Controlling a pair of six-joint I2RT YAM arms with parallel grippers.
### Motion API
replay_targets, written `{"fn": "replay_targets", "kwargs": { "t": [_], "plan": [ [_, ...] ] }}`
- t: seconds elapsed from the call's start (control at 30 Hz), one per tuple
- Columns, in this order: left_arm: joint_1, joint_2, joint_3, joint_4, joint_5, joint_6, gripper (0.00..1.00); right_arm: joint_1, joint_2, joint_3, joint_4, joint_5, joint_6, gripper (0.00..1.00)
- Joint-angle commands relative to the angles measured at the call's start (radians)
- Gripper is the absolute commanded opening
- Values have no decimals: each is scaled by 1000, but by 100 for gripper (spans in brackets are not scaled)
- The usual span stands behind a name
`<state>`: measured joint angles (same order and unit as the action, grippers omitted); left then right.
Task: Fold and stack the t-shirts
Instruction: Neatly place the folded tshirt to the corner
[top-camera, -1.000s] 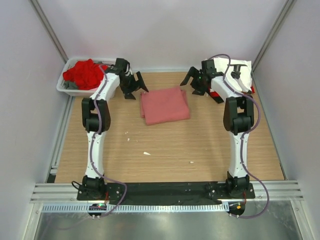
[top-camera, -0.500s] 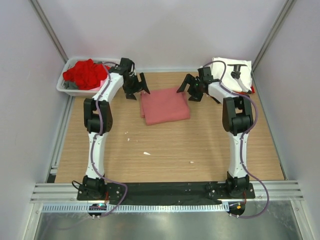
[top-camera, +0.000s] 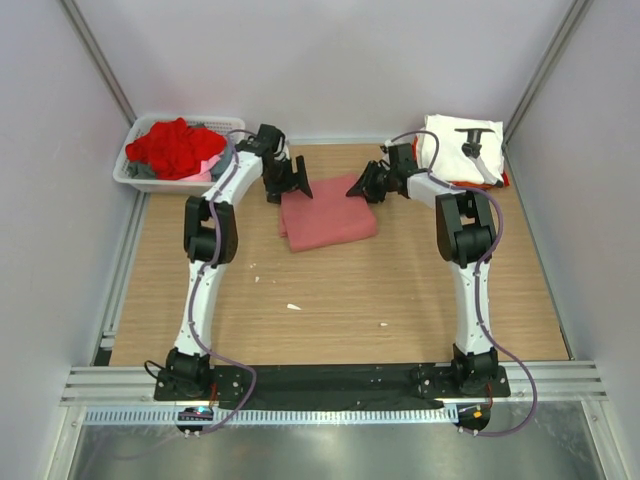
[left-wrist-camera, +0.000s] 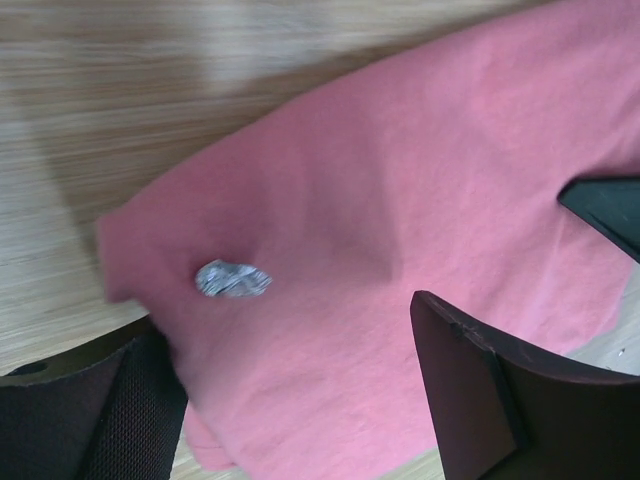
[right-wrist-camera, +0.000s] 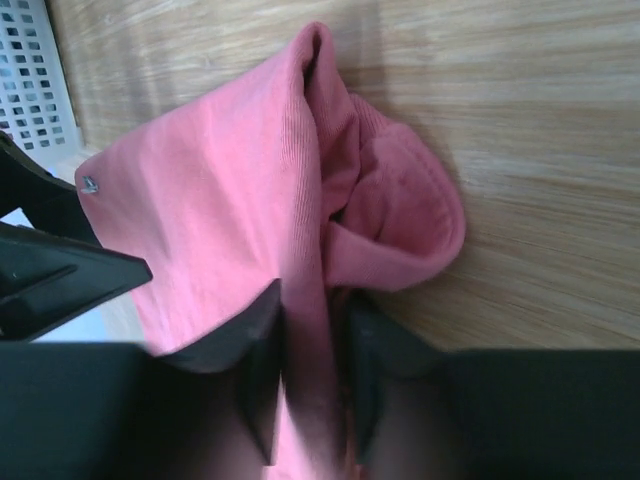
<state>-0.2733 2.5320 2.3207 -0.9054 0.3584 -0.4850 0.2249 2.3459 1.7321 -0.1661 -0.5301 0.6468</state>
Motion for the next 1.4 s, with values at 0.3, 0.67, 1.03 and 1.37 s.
{"fn": "replay_targets", "kwargs": {
  "t": [0.3, 0.67, 1.03, 1.37],
  "plan": [
    [-24, -218, -40, -127, -102, 28, 91, -7, -95, -20, 11, -65, -5, 1],
    [-27, -993, -890, -86, -473, 31, 95, -79, -255, 153, -341, 39, -174, 2],
    [-29, -1519, -1362, 43, -389, 11, 94, -117, -160, 679, -704, 128, -289, 1],
    [-27, -1573, -1383, 76, -369, 8, 94, -199, -138, 825, -687, 145, -277, 1]
  ]
}}
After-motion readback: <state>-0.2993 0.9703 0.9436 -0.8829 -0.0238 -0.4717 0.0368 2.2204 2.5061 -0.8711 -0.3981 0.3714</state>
